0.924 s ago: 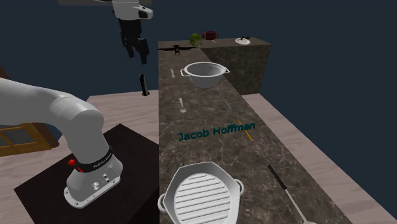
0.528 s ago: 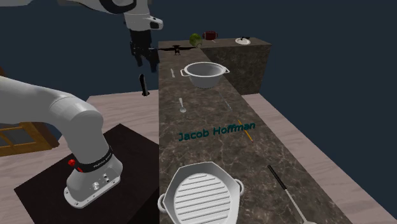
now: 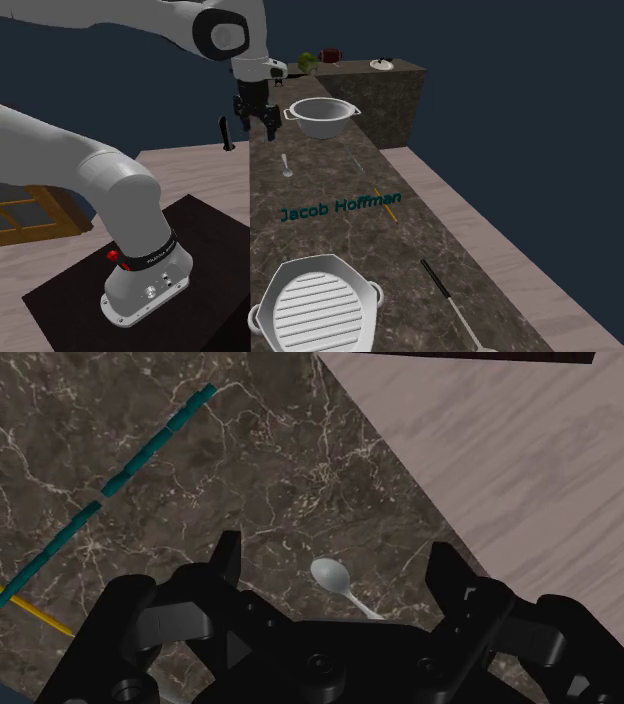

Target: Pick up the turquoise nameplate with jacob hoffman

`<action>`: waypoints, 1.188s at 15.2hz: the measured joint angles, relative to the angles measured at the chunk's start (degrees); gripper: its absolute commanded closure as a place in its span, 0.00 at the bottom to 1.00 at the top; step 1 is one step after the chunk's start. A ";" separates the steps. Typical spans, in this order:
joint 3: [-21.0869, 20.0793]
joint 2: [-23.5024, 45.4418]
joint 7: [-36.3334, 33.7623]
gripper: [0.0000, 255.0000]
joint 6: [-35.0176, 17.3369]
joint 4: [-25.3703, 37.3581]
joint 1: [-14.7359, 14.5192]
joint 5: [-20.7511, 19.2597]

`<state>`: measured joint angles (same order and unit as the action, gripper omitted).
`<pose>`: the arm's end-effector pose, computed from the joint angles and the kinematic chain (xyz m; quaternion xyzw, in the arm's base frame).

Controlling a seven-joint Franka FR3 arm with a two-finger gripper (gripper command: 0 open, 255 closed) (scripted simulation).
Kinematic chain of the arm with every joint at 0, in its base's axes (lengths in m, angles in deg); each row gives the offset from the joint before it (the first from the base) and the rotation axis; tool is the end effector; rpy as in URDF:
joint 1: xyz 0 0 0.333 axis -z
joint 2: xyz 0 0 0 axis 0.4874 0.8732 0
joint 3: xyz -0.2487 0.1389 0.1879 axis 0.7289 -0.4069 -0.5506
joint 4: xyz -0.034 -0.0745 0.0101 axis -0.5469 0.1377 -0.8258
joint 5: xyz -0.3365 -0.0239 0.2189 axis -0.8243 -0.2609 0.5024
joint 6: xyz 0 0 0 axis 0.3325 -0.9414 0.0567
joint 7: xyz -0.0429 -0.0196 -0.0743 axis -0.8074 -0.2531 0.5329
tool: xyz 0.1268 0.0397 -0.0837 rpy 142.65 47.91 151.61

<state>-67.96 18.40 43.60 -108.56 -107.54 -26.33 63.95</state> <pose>0.3314 -0.1073 0.4416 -0.9994 0.0080 -0.0158 0.0289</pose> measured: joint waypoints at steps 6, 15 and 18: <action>6.46 9.37 8.82 0.00 -8.60 0.84 0.81 -2.99; 16.22 28.13 24.80 0.00 -21.22 6.94 0.14 -0.55; 18.40 35.08 31.14 0.00 -24.82 9.74 0.04 3.09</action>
<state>-49.56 53.49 74.74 -133.38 -97.80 -26.29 67.04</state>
